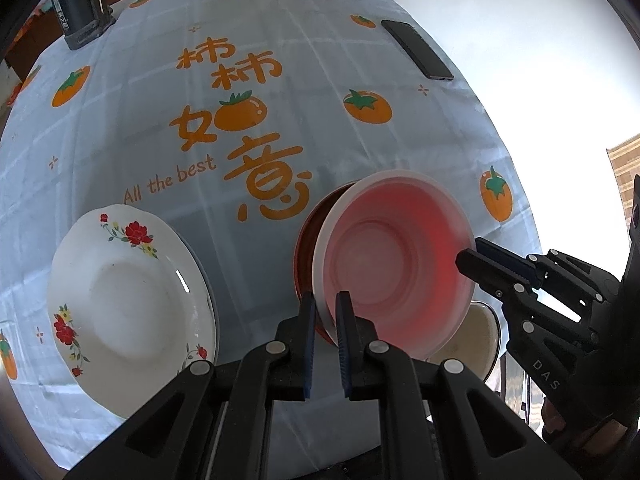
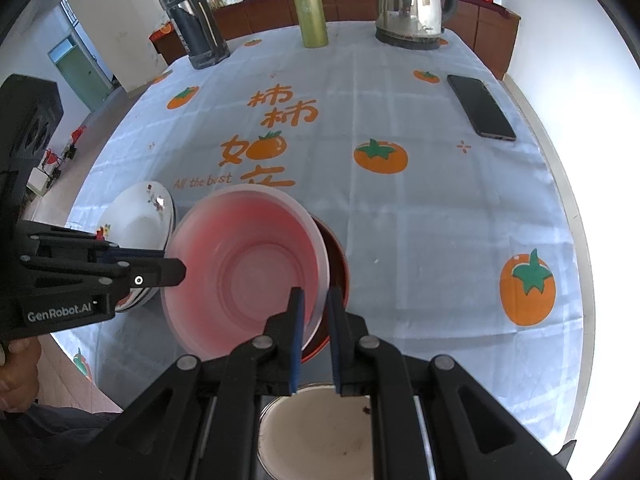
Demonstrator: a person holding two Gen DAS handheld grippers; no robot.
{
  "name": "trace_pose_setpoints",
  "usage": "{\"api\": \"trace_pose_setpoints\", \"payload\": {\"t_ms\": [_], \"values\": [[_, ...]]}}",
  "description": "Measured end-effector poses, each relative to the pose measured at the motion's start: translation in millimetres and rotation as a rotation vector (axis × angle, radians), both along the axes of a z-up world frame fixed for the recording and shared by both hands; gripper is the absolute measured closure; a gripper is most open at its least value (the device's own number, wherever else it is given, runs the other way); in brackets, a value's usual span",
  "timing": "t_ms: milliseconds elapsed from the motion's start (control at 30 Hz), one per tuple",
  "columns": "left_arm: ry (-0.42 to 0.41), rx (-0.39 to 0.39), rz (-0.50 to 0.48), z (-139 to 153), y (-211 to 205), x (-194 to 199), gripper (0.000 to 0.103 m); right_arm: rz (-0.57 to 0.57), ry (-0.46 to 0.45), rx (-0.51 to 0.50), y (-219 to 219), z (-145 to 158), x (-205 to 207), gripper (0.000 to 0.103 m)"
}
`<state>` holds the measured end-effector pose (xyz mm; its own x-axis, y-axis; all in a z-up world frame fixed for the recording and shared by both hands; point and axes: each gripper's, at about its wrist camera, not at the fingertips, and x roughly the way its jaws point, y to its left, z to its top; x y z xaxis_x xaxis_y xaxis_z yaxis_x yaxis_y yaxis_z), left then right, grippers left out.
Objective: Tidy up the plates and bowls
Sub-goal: 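Lower the pink bowl with the left tool while the right tool lowers it into the steel bowl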
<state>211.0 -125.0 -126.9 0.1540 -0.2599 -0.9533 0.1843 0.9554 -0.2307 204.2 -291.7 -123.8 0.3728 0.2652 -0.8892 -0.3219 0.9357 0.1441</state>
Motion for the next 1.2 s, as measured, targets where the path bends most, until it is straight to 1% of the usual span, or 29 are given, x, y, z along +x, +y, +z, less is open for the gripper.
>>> {"api": "trace_pose_setpoints", "payload": {"t_ms": [433,1200], "values": [[0.022,0.009,-0.002,-6,-2,1,0.092,0.005,0.014,-0.005,1,-4,4,0.091],[0.036,0.012,0.0,-11,-3,1,0.092,0.006,0.027,-0.01,2,-10,4,0.091]]}}
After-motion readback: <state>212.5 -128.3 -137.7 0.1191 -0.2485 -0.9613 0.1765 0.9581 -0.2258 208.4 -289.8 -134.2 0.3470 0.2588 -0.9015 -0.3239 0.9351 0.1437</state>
